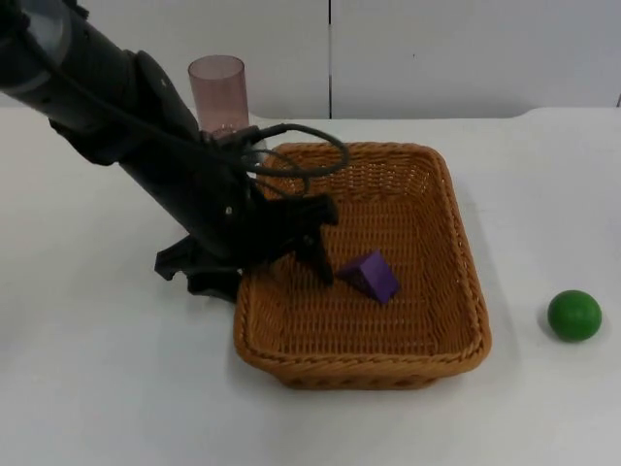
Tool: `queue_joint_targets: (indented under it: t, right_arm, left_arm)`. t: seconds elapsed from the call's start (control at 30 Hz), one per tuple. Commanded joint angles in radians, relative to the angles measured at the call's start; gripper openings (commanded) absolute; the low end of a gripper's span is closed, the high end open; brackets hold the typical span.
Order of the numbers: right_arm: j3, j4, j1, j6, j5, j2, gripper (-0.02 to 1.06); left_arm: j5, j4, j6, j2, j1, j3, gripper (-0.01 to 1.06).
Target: Pick up the basket with the left hand and place the triangular block into the basket with the right hand.
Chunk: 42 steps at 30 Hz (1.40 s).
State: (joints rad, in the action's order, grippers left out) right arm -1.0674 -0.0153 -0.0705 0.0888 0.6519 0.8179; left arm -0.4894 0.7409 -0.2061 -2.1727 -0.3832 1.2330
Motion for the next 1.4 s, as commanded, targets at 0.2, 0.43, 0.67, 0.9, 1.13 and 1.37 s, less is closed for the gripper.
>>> queue_joint_targets:
  t: [0.2, 0.43, 0.67, 0.9, 1.13, 1.37]
  right_arm:
    - [0.0, -0.007, 0.007, 0.006, -0.019, 0.0, 1.05]
    - [0.0, -0.003, 0.007, 0.006, -0.013, -0.003, 1.05]
    - [0.0, -0.001, 0.007, 0.006, -0.001, -0.003, 1.05]
    - [0.0, -0.001, 0.007, 0.006, 0.005, -0.003, 1.05]
    - [0.0, -0.001, 0.007, 0.006, 0.018, -0.003, 1.05]
    - [0.0, -0.001, 0.007, 0.006, 0.008, 0.0, 1.05]
  left_arm:
    - [-0.09, -0.031, 0.006, 0.024, 0.001, -0.002, 1.05]
    - [-0.099, -0.14, 0.084, 0.143, 0.001, -0.002, 1.05]
    - [-0.136, -0.369, 0.2, 0.259, 0.001, -0.002, 1.05]
    - [-0.206, -0.562, 0.249, 0.437, 0.001, -0.013, 1.05]
    - [-0.119, -0.677, 0.278, 0.724, 0.039, -0.087, 1.05]
    - [-0.032, -0.815, 0.317, 0.962, 0.225, -0.087, 1.05]
